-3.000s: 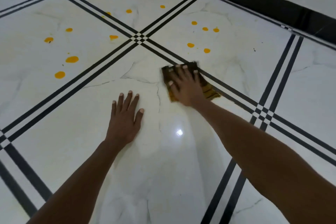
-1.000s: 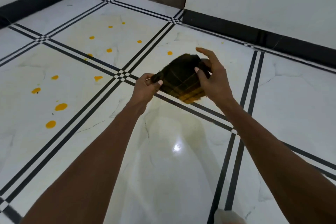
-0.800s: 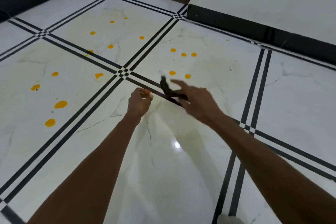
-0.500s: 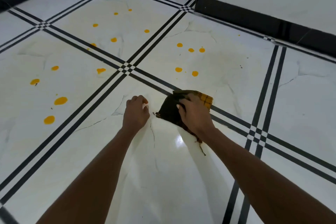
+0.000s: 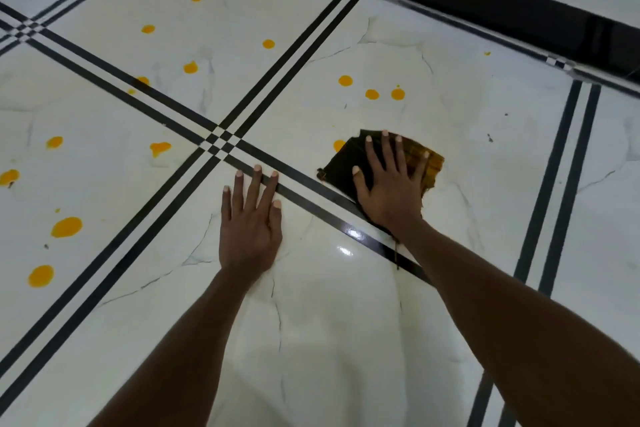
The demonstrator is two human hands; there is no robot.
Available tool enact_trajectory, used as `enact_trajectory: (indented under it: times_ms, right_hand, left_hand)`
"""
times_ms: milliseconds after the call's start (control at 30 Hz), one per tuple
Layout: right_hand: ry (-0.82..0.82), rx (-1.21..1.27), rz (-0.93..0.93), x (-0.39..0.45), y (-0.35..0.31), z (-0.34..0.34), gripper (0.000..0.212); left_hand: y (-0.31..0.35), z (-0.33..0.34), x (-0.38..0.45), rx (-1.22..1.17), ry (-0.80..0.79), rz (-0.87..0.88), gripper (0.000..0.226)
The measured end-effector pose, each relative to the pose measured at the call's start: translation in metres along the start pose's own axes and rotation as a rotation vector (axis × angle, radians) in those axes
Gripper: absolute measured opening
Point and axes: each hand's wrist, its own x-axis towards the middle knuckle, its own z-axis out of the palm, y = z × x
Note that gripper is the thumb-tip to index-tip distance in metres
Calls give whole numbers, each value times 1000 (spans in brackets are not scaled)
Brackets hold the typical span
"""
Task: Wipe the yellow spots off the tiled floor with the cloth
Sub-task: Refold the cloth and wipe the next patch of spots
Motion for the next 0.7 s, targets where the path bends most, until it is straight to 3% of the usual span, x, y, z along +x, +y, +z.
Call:
enact_trajectory:
  times_ms: [233, 333, 567, 633, 700]
  right_hand:
    - [-79, -39, -151, 74, -23, 8, 68]
    - [-36, -37, -174, 86, -30, 14, 67]
    - [-79, -31, -543, -14, -1, -4, 64]
    - [-52, -55, -460, 0, 35, -10, 62]
    - [-7, -57, -237, 46, 63, -13, 62]
  left_hand:
    - [2, -1, 2, 17, -16, -36, 60]
    - [0, -1, 6, 23, 10, -23, 59]
    - [4, -21, 32, 91, 1, -33, 55]
    - [0, -24, 54, 74, -13, 16, 56]
    - [-3, -19, 69, 59, -30, 50, 59]
